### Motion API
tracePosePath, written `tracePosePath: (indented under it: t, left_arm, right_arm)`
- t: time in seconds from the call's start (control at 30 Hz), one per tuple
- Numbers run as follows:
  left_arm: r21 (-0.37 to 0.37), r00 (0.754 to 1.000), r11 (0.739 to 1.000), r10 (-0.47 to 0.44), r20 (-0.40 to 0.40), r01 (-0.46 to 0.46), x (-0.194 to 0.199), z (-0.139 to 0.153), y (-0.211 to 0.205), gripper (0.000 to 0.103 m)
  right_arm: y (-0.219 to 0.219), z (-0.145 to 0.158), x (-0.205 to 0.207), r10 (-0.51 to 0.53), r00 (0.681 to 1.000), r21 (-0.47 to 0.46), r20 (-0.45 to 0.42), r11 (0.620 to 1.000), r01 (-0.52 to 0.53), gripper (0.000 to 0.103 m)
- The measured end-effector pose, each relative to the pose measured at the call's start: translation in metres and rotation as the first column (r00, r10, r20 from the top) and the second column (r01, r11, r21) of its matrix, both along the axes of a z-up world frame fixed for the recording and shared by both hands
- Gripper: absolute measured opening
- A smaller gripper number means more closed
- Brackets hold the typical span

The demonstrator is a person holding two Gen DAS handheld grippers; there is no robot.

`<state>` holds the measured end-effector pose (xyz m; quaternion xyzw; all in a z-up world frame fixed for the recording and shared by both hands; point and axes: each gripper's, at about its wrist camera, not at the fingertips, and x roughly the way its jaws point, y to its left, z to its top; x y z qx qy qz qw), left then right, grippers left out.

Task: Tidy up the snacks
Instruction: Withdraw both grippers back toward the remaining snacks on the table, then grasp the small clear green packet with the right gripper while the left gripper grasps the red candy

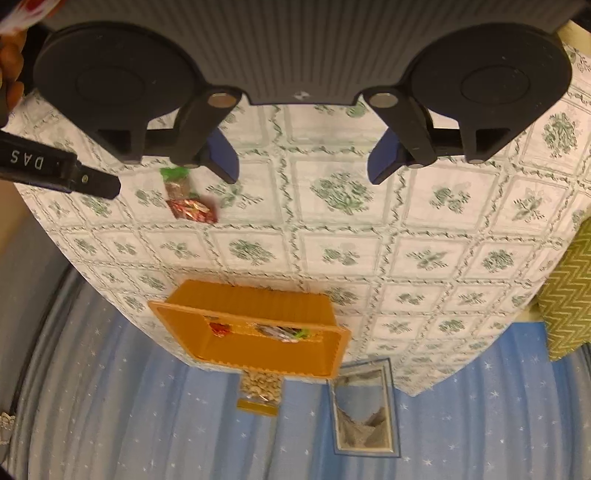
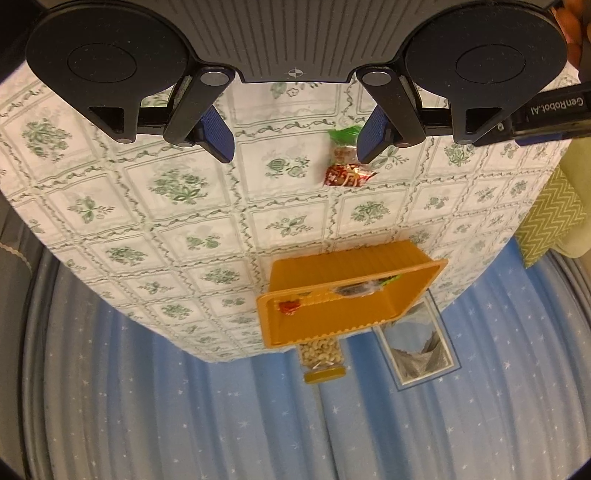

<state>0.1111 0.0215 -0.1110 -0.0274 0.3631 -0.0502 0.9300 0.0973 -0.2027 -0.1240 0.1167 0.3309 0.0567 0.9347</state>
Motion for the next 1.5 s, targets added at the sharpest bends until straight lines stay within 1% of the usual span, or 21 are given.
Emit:
tracePosePath:
  t: [0.03, 0.1, 0.23, 0.27, 0.3, 0.33, 0.37, 0.4, 0.53, 0.6, 0.73, 0.8, 0.93, 1.03, 1.13, 1.27, 1.33, 1.37, 1.4, 1.5]
  left_arm:
    - [0.013, 1.000, 1.000, 0.010, 0.021, -0.010, 0.000, 0.000, 0.000, 0.086]
    - [0.034, 0.998, 0.999, 0.021, 0.053, -0.023, 0.000, 0.000, 0.001, 0.088]
    - [0.010, 0.998, 1.000, 0.022, 0.055, -0.022, 0.005, -0.003, 0.005, 0.088]
    - [0.018, 0.998, 1.000, 0.023, 0.057, -0.024, 0.006, -0.004, 0.005, 0.088]
    - [0.026, 0.998, 0.999, 0.018, 0.062, -0.020, 0.006, -0.006, 0.005, 0.088]
    - [0.030, 0.997, 0.999, 0.010, 0.070, -0.012, 0.006, -0.007, 0.004, 0.088]
    - [0.037, 0.997, 0.999, 0.005, 0.078, -0.008, 0.007, -0.008, 0.004, 0.091]
    - [0.045, 0.997, 0.999, 0.006, 0.076, -0.009, 0.007, -0.010, 0.004, 0.095]
    - [0.040, 1.000, 0.999, 0.020, 0.022, -0.021, 0.013, -0.016, 0.005, 0.099]
    - [0.037, 0.999, 0.999, 0.035, -0.006, -0.035, 0.017, -0.019, 0.006, 0.099]
    - [0.025, 0.999, 0.999, 0.039, -0.024, -0.039, 0.018, -0.021, 0.010, 0.100]
    - [0.019, 0.999, 0.999, 0.040, -0.033, -0.040, 0.019, -0.022, 0.010, 0.100]
    - [-0.007, 0.998, 0.999, 0.035, -0.053, -0.035, 0.021, -0.024, 0.011, 0.100]
    - [-0.008, 0.998, 1.000, -0.009, -0.065, 0.008, 0.024, -0.026, 0.004, 0.100]
    - [0.004, 0.996, 0.998, -0.067, -0.066, 0.067, 0.029, -0.027, -0.008, 0.100]
    - [0.045, 0.983, 0.983, -0.178, -0.043, 0.180, 0.038, -0.028, -0.030, 0.099]
    - [0.077, 0.969, 0.966, -0.246, -0.035, 0.248, 0.045, -0.030, -0.041, 0.097]
    - [0.102, 0.958, 0.953, -0.283, -0.036, 0.285, 0.049, -0.032, -0.047, 0.094]
    - [0.134, 0.946, 0.937, -0.321, -0.035, 0.323, 0.053, -0.034, -0.055, 0.090]
    - [0.198, 0.906, 0.886, -0.422, -0.031, 0.419, 0.061, -0.038, -0.073, 0.087]
  right_arm:
    - [0.003, -0.002, 0.002, 0.009, 1.000, -0.005, 0.001, 1.000, -0.009, 0.074]
    - [0.009, -0.005, 0.006, 0.028, 1.000, -0.007, -0.001, 1.000, -0.028, 0.073]
    - [0.022, -0.013, 0.016, 0.063, 0.998, -0.035, 0.000, 0.997, -0.063, 0.073]
    - [0.025, -0.015, 0.018, 0.070, 0.998, -0.038, -0.001, 0.997, -0.070, 0.072]
    - [0.027, -0.017, 0.021, 0.079, 0.997, -0.039, -0.006, 0.996, -0.079, 0.064]
    - [0.030, -0.020, 0.024, 0.085, 0.996, -0.041, -0.015, 0.995, -0.086, 0.061]
    - [0.032, -0.022, 0.027, 0.090, 0.996, -0.043, -0.021, 0.995, -0.091, 0.057]
    - [0.034, -0.024, 0.029, 0.094, 0.995, -0.046, -0.024, 0.994, -0.095, 0.056]
    - [0.044, -0.029, 0.037, 0.114, 0.993, -0.065, -0.030, 0.991, -0.116, 0.050]
    - [0.049, -0.032, 0.041, 0.127, 0.991, -0.074, -0.033, 0.989, -0.130, 0.043]
    - [0.057, -0.038, 0.048, 0.134, 0.990, -0.102, -0.045, 0.985, -0.138, 0.034]
    - [0.056, -0.041, 0.048, 0.128, 0.990, -0.114, -0.054, 0.985, -0.133, 0.025]
    - [0.046, -0.038, 0.042, 0.095, 0.994, -0.109, -0.058, 0.989, -0.101, 0.022]
    - [0.028, -0.033, 0.038, 0.033, 0.998, -0.100, -0.056, 0.994, -0.038, 0.022]
    - [0.010, -0.032, 0.038, -0.031, 0.997, -0.070, -0.072, 0.997, 0.026, 0.022]
    - [-0.004, -0.033, 0.039, -0.073, 0.994, -0.066, -0.077, 0.995, 0.068, 0.022]
    - [-0.008, -0.033, 0.039, -0.087, 0.993, -0.060, -0.080, 0.995, 0.082, 0.022]
    - [-0.011, -0.033, 0.040, -0.093, 0.993, -0.055, -0.079, 0.995, 0.089, 0.022]
    - [-0.013, -0.033, 0.040, -0.097, 0.992, -0.051, -0.077, 0.994, 0.094, 0.022]
    - [-0.017, -0.033, 0.040, -0.111, 0.991, -0.037, -0.078, 0.993, 0.109, 0.022]
